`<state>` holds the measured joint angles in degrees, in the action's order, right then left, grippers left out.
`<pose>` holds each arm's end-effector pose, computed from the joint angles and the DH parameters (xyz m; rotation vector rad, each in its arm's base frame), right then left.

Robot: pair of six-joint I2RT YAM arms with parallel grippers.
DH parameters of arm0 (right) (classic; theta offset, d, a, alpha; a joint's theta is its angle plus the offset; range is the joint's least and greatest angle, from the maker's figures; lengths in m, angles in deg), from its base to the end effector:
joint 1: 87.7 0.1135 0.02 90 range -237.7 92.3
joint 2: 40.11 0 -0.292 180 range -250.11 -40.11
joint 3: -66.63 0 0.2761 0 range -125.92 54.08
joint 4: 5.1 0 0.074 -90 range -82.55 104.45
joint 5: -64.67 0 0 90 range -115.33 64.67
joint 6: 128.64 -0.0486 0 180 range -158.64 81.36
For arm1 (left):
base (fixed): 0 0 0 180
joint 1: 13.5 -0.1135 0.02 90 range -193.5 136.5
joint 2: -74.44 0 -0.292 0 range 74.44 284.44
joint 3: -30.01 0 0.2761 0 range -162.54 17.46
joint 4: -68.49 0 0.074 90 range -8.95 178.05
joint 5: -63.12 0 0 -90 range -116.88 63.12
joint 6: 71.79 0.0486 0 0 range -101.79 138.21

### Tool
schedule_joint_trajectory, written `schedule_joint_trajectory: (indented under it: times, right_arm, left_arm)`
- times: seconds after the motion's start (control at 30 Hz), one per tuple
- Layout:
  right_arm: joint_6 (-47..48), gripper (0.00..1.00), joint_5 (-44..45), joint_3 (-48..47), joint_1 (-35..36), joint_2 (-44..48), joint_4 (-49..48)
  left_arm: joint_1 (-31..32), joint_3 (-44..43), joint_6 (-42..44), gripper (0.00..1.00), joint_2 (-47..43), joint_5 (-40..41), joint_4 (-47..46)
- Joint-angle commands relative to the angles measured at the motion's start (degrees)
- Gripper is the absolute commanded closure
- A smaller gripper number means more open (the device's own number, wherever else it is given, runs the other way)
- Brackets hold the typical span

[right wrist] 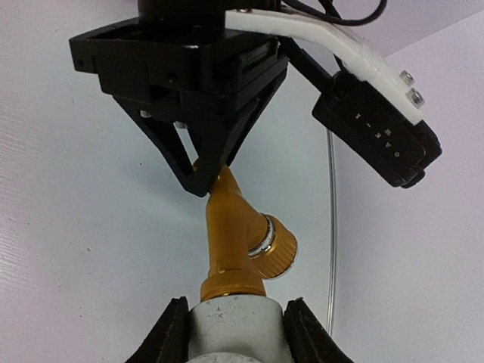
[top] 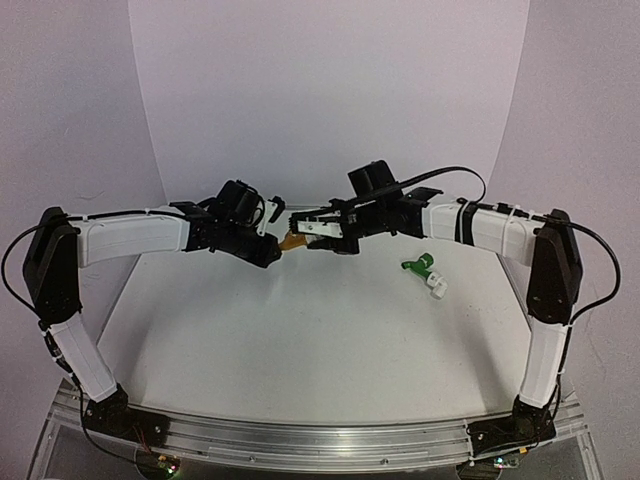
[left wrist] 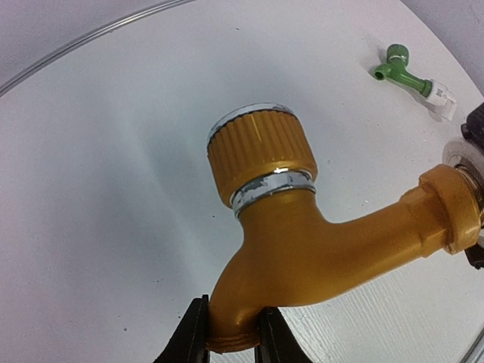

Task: Install the water faucets
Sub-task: Screw the water faucet onto the adaptor.

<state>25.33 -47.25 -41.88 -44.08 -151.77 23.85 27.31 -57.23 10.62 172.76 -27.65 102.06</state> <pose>0.3526 0.3611 0.3064 -1.8102 1.0489 0.1932 0.3178 -0.2753 0.2632 0.6899 2.2894 -0.4242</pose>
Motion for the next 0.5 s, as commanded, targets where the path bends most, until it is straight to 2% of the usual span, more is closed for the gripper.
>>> schedule_joint_trajectory:
  times: [0.0,0.1,0.23,0.3,0.37,0.47]
  right_arm:
    - [-20.88,0.92,3.46,-5.01,0.15,-2.04,-2.93]
    - [-41.20,1.00,7.64,-8.29,0.15,-4.16,-3.92]
    - [-78.98,1.00,15.71,-11.40,-0.20,-6.40,-3.81]
    - [-98.49,1.00,12.88,-9.94,-1.63,-5.72,-3.96]
    - [-119.00,1.00,6.33,-8.15,-3.40,-6.02,-6.42]
    - [-140.45,1.00,-5.91,-3.74,-4.94,-6.79,-19.68]
  left_arm:
    - [0.09,-3.98,-2.79,1.00,-1.61,7.45,-5.67]
    - [0.12,-4.18,-4.23,1.00,-1.33,13.15,-9.15]
    - [0.48,-5.41,-3.16,1.00,0.38,19.76,-13.08]
    - [0.72,-5.96,-1.98,1.00,1.45,23.14,-14.43]
    - [0.76,-6.72,-0.92,1.00,2.84,25.25,-14.85]
    - [0.78,-6.73,-0.26,1.00,3.71,26.31,-14.86]
